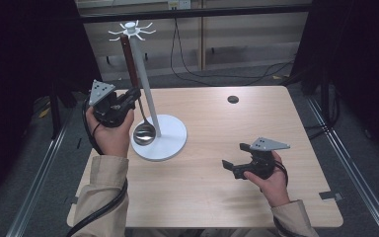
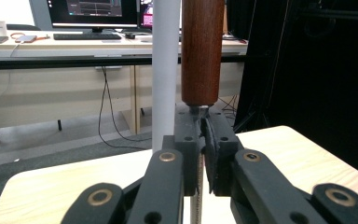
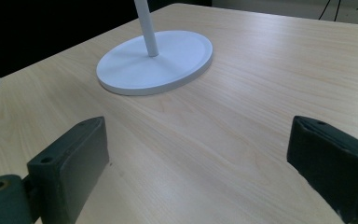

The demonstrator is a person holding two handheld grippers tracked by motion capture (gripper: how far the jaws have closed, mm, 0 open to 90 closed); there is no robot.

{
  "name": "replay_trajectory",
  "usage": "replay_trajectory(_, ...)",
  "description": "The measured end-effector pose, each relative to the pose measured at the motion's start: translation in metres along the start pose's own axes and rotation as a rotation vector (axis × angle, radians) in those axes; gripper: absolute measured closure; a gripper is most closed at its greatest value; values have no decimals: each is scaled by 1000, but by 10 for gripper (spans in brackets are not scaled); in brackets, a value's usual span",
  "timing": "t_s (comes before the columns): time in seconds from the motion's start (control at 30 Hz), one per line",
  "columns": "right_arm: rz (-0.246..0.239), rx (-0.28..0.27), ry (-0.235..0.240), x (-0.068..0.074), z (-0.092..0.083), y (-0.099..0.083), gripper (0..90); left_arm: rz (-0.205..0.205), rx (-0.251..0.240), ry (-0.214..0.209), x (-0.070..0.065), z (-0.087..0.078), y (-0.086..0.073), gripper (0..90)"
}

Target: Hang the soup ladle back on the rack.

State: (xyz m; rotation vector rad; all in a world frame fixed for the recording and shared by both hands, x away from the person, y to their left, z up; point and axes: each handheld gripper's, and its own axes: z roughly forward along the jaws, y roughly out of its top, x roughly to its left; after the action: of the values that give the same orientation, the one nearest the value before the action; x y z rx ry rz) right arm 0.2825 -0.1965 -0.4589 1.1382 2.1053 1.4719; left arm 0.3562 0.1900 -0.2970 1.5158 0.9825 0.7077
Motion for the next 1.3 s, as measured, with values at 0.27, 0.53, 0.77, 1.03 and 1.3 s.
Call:
replay_trajectory(0.27, -4, 7, 3, 0, 0, 0, 51, 4, -9, 10, -1, 7, -3, 852)
replay_trajectory(0.53, -7, 12, 6, 1, 1, -1, 51, 11, -16, 17, -1, 11, -4, 848)
replay_trajectory(0.77, -10, 16, 9, 1, 1, -1, 51, 4, -24, 2, 0, 12, -5, 843)
replay_trajectory(1.03, -11, 23, 13, 2, 2, -1, 51, 9, -23, -4, 1, 14, -4, 839)
replay_trajectory(1.3, -15, 21, 14, 1, 2, -1, 51, 2, -33, -6, 2, 14, -4, 817)
